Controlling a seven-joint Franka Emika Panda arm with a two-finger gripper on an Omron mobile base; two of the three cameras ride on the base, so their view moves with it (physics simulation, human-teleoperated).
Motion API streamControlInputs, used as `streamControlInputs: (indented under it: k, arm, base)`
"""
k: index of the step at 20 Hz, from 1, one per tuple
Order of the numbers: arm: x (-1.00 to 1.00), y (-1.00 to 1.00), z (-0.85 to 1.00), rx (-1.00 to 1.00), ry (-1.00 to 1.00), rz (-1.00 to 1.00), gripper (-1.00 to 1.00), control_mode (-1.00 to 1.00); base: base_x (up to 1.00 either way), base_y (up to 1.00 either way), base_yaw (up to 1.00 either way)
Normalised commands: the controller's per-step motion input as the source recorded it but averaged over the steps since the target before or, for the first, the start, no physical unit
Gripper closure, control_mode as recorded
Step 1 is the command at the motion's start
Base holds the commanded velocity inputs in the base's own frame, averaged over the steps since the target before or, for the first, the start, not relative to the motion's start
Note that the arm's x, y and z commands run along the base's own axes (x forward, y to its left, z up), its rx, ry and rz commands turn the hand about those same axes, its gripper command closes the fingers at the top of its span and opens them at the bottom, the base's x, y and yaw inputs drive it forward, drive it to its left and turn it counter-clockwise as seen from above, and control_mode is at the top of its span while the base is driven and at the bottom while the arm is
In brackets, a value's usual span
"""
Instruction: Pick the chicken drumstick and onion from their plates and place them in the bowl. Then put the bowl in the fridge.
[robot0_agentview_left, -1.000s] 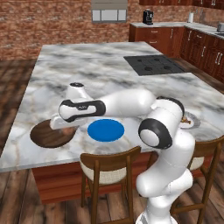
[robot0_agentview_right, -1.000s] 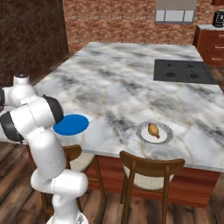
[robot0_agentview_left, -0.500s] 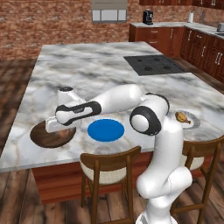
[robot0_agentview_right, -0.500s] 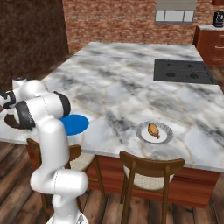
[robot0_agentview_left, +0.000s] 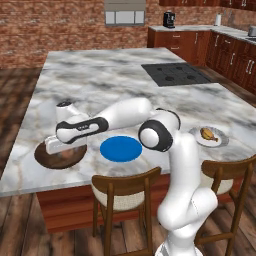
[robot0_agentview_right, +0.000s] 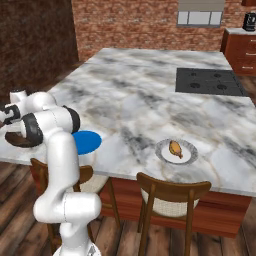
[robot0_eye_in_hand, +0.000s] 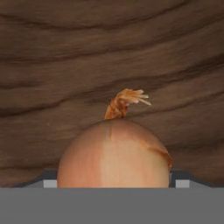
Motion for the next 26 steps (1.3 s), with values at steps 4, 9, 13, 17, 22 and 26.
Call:
streamControlInputs:
  k: [4, 9, 13, 17, 22, 26]
  arm:
    - [0.01, 0.09, -0.23, -0.03, 0.01, 0.00, 1.00, -1.00]
    - [0.05, 0.04, -0.24, -0.02, 0.01, 0.00, 1.00, -1.00]
    - [0.00, -0.01, -0.22, 0.00, 0.01, 0.00, 1.00, -1.00]
    - [0.04, -0.01, -0.17, 0.00, 0.03, 0.00, -1.00, -1.00]
    - [0.07, -0.01, -0.03, -0.01, 0.01, 0.00, -1.00, -1.00]
    - [0.01, -0.02, 0.11, 0.00, 0.00, 0.00, -1.00, -1.00]
  base:
    - [0.00, 0.00, 0.00]
    - [0.00, 0.00, 0.00]
    - [0.00, 0.00, 0.00]
    - [0.00, 0.00, 0.00]
    - [0.00, 0.00, 0.00]
    - [0.00, 0.00, 0.00]
